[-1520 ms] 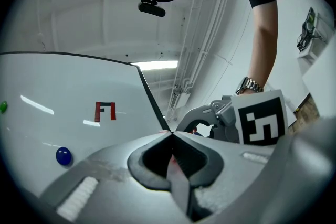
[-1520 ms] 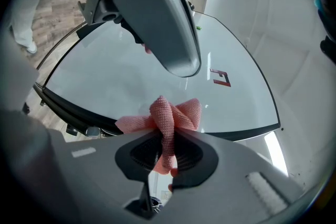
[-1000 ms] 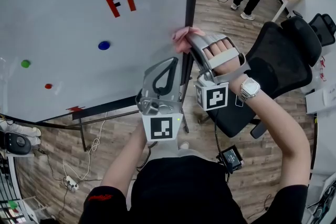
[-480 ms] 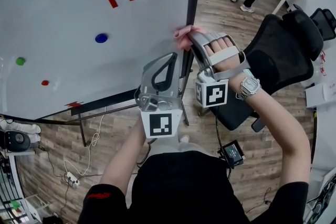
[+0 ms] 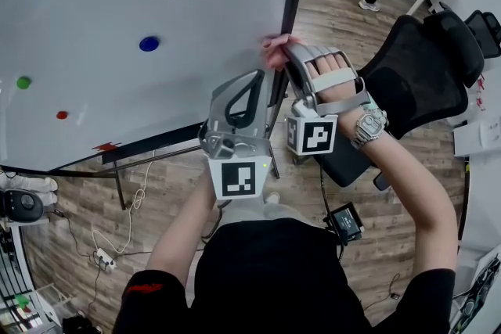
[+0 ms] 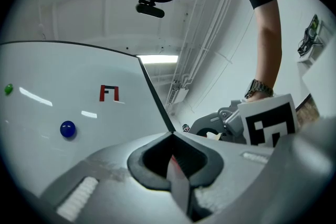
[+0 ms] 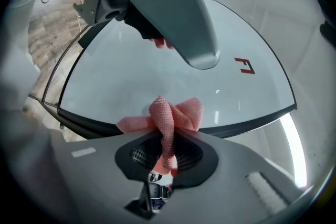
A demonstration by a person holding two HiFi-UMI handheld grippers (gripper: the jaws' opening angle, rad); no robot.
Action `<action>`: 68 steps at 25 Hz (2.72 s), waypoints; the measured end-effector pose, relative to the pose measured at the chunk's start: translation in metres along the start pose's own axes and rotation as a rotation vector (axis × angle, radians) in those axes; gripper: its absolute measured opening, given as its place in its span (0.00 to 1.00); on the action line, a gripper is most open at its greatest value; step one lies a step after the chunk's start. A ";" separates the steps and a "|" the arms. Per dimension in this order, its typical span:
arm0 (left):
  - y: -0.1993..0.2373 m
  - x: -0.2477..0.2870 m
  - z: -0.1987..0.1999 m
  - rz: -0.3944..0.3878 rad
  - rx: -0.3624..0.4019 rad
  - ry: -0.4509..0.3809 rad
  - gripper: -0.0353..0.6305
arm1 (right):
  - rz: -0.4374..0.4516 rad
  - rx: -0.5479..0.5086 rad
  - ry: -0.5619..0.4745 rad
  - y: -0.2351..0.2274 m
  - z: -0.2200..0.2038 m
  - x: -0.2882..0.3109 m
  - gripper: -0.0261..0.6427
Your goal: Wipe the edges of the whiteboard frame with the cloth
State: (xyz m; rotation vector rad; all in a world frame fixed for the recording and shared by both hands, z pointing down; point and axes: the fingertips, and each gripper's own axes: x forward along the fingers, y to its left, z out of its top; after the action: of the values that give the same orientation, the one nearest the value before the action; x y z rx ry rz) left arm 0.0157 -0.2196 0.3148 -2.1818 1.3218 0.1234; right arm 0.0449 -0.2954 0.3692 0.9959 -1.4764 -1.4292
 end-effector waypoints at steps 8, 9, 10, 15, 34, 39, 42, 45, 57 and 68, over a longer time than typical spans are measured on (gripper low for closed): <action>0.003 -0.005 -0.006 0.021 -0.020 0.018 0.05 | -0.015 0.033 0.055 0.009 -0.001 0.001 0.11; 0.003 -0.006 -0.007 0.022 -0.021 0.019 0.05 | -0.018 0.046 0.064 0.011 -0.001 0.001 0.11; 0.003 -0.006 -0.006 0.022 -0.019 0.019 0.05 | -0.020 0.057 0.071 0.013 -0.002 0.001 0.11; 0.004 -0.008 -0.009 0.025 -0.013 0.024 0.05 | -0.020 0.097 0.086 0.022 -0.002 0.001 0.11; 0.000 -0.007 -0.023 0.041 -0.020 0.046 0.05 | -0.043 0.118 0.114 0.040 0.004 0.004 0.11; -0.001 -0.008 -0.029 0.045 -0.029 0.056 0.05 | 0.001 0.114 0.150 0.062 -0.001 0.006 0.11; -0.002 -0.008 -0.030 0.046 -0.028 0.059 0.05 | 0.013 0.122 0.159 0.070 -0.002 0.006 0.11; 0.000 -0.010 -0.032 0.049 -0.024 0.063 0.05 | 0.018 0.134 0.163 0.075 -0.001 0.006 0.11; -0.006 -0.018 -0.048 0.043 -0.037 0.091 0.05 | 0.022 0.147 0.137 0.086 0.001 0.007 0.11; -0.014 -0.023 -0.072 0.031 -0.065 0.103 0.05 | 0.033 0.153 0.140 0.105 0.000 0.010 0.12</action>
State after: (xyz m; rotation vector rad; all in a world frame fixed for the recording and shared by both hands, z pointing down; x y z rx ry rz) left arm 0.0003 -0.2349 0.3888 -2.2486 1.4273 0.0678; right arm 0.0422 -0.3013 0.4749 1.1361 -1.5083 -1.2120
